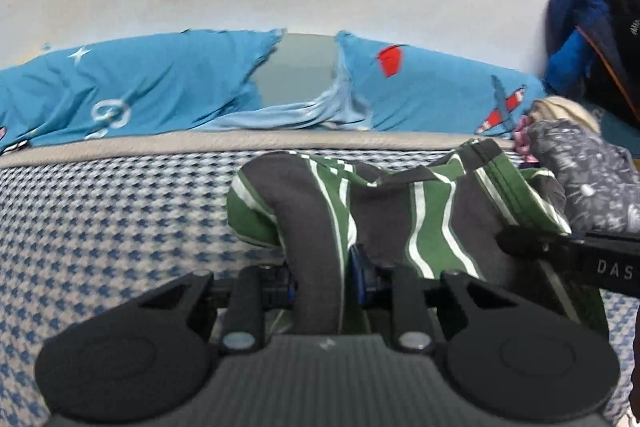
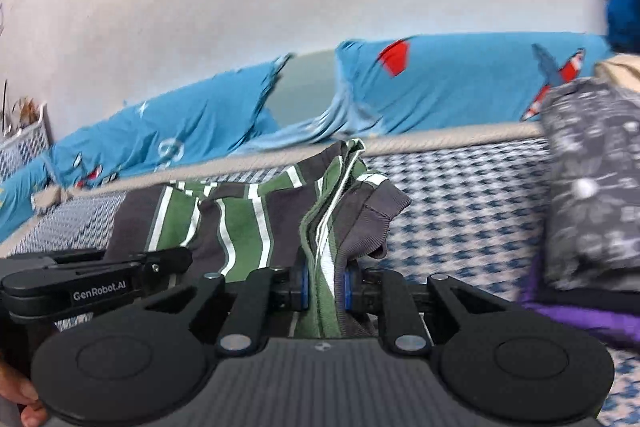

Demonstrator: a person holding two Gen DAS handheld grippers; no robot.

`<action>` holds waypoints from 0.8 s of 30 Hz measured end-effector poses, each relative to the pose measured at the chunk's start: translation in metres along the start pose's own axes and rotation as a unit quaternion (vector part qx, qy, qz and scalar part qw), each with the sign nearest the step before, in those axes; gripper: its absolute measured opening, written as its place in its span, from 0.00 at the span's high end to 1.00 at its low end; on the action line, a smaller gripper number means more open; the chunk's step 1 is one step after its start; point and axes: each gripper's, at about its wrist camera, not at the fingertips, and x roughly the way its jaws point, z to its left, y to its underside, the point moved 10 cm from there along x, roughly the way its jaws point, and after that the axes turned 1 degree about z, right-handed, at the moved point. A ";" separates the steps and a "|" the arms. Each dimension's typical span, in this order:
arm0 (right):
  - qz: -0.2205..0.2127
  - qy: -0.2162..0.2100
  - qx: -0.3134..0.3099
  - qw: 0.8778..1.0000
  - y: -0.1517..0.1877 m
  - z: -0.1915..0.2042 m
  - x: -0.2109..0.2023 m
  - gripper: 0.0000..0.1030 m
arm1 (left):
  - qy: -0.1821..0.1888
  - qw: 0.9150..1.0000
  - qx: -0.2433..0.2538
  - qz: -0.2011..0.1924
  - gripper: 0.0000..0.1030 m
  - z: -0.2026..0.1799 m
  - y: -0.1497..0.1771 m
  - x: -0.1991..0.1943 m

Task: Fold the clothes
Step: 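Lift the striped bundle with both grippers and carry it toward the clothes stack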

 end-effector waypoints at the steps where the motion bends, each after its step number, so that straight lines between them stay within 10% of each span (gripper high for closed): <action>1: -0.007 0.003 0.006 1.000 -0.004 -0.009 -0.007 0.85 | 0.004 1.000 0.004 -0.003 0.79 -0.010 -0.003 0.000; 24: -0.181 0.096 0.120 0.971 -0.080 -0.176 -0.138 0.85 | 0.082 0.986 0.119 -0.081 0.79 -0.235 -0.100 0.003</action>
